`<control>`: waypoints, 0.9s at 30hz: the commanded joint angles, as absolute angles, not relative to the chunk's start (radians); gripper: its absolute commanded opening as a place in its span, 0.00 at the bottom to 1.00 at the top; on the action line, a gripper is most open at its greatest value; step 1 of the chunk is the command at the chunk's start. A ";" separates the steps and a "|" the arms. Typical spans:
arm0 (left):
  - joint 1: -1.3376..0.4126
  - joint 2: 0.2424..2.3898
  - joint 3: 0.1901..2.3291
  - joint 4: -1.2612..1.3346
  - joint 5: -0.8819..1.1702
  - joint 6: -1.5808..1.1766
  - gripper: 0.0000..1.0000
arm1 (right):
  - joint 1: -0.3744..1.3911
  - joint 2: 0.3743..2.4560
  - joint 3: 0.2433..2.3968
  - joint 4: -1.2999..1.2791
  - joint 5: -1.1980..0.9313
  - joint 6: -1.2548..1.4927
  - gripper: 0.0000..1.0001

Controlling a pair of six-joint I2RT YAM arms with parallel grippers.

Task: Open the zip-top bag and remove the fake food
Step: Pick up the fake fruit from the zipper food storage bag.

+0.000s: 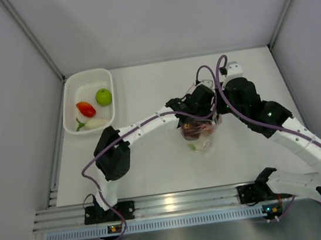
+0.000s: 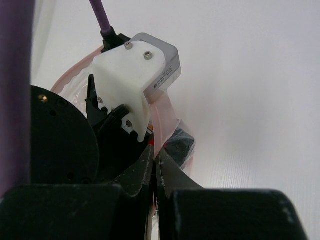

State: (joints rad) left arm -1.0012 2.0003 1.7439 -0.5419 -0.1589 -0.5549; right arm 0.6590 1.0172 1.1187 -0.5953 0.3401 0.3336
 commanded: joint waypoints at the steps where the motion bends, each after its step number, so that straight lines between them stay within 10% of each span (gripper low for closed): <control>1: -1.049 2.052 1.760 -0.540 -0.106 -0.532 0.90 | 0.673 1.000 1.114 -0.522 0.304 0.316 0.00; 13: -1.055 2.117 1.770 -0.540 -0.163 -0.545 0.79 | 0.672 0.991 1.101 -0.517 0.307 0.314 0.00; 21: -1.055 2.102 1.767 -0.538 -0.176 -0.558 0.18 | 0.666 1.002 1.085 -0.520 0.341 0.307 0.00; 27: -1.058 2.020 1.735 -0.538 -0.195 -0.561 0.00 | 0.652 1.003 1.088 -0.515 0.367 0.295 0.00</control>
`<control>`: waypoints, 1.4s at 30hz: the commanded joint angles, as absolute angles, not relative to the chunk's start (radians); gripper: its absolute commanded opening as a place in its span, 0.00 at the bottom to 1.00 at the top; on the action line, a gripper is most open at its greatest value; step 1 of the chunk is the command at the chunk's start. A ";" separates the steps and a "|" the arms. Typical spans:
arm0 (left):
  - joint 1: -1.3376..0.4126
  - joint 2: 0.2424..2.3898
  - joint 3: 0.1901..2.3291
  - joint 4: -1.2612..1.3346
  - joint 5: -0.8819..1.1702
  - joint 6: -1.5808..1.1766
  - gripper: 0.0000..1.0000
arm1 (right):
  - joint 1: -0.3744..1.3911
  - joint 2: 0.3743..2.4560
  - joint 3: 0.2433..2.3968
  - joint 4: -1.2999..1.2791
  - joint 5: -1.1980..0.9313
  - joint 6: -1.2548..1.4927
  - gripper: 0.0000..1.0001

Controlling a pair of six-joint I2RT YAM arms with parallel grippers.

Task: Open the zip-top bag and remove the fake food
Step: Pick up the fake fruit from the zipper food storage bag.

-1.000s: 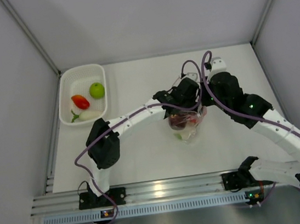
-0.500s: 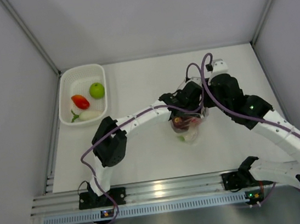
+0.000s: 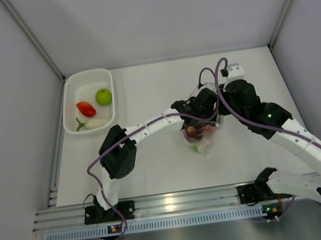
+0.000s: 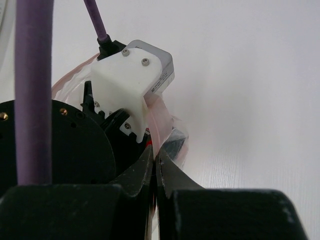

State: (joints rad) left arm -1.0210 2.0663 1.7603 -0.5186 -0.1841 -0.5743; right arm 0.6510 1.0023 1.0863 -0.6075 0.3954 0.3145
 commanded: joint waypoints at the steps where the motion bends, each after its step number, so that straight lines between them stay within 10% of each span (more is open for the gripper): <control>1: -1.060 2.002 1.733 -0.537 -0.202 -0.561 0.00 | 0.649 1.005 1.091 -0.514 0.368 0.291 0.00; 42: -1.081 1.684 1.651 -0.511 -0.399 -0.538 0.00 | 0.615 1.258 1.301 -0.564 0.374 0.187 0.00</control>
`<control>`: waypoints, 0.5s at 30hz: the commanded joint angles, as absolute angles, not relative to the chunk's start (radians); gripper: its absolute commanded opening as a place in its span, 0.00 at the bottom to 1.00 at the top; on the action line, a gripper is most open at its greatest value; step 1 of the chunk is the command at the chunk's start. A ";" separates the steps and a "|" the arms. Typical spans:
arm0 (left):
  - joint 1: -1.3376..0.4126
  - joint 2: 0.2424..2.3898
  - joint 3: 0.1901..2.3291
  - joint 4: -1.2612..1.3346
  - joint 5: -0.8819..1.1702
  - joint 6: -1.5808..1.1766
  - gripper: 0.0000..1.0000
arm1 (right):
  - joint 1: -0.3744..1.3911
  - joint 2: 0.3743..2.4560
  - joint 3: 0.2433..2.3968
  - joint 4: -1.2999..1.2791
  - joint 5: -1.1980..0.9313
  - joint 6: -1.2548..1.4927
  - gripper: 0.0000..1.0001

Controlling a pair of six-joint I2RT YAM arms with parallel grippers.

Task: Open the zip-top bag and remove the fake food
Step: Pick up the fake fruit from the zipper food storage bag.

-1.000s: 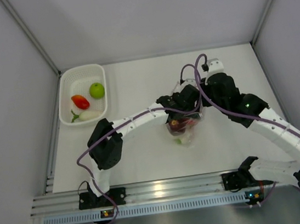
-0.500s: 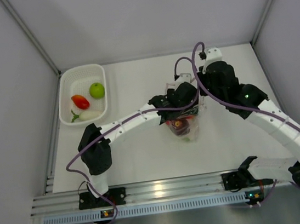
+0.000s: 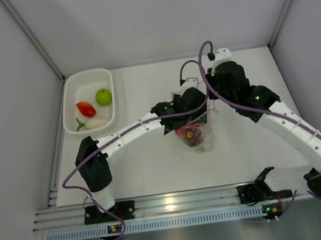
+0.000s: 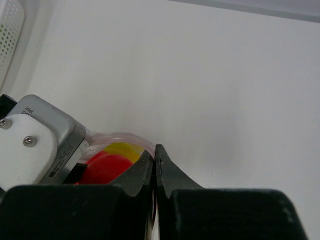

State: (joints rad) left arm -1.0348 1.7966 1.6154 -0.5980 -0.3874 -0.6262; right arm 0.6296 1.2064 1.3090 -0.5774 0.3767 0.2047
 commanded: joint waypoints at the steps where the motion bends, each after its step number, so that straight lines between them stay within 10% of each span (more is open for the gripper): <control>1: -1.081 1.680 1.655 -0.509 -0.396 -0.538 0.00 | 0.615 1.270 1.305 -0.571 0.373 0.187 0.00; 15: -1.080 1.661 1.690 -0.465 -0.227 -0.460 0.00 | 0.620 1.256 1.348 -0.533 0.224 0.152 0.00</control>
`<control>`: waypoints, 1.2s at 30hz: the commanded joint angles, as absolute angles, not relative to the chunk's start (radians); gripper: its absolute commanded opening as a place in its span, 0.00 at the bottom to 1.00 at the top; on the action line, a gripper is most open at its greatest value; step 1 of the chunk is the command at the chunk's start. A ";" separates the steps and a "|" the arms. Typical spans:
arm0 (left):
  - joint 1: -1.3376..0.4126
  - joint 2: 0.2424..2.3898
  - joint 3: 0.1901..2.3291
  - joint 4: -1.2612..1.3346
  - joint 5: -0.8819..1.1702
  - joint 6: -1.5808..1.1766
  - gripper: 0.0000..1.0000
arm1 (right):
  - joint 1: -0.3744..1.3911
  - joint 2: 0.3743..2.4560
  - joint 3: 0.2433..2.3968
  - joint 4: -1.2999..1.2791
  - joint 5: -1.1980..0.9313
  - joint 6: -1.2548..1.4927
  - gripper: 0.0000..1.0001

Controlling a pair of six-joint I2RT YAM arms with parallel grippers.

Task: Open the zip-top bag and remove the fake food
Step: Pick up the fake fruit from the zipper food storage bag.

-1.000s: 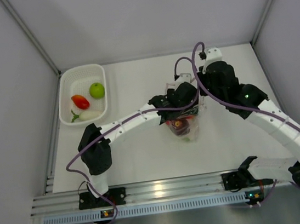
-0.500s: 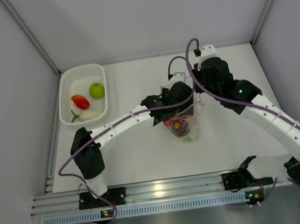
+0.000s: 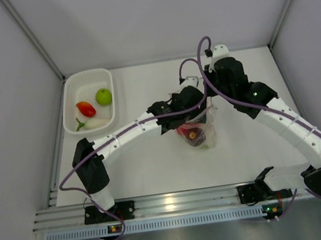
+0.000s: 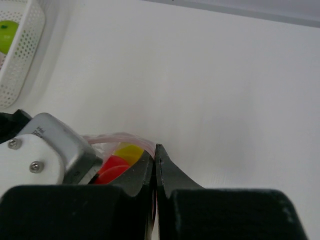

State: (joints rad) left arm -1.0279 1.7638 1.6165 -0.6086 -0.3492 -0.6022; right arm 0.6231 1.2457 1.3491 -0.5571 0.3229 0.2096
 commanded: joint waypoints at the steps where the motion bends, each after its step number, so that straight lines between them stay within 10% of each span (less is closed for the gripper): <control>1: -1.080 1.657 1.684 -0.448 -0.201 -0.454 0.00 | 0.620 1.250 1.350 -0.531 0.180 0.143 0.00; 21: -1.075 1.508 1.440 -0.135 -0.323 -0.162 0.00 | 0.626 1.226 1.330 -0.561 -0.040 0.021 0.00; 36: -1.077 1.433 1.493 -0.192 -0.325 -0.336 0.00 | 0.646 1.181 1.259 -0.508 0.225 0.117 0.00</control>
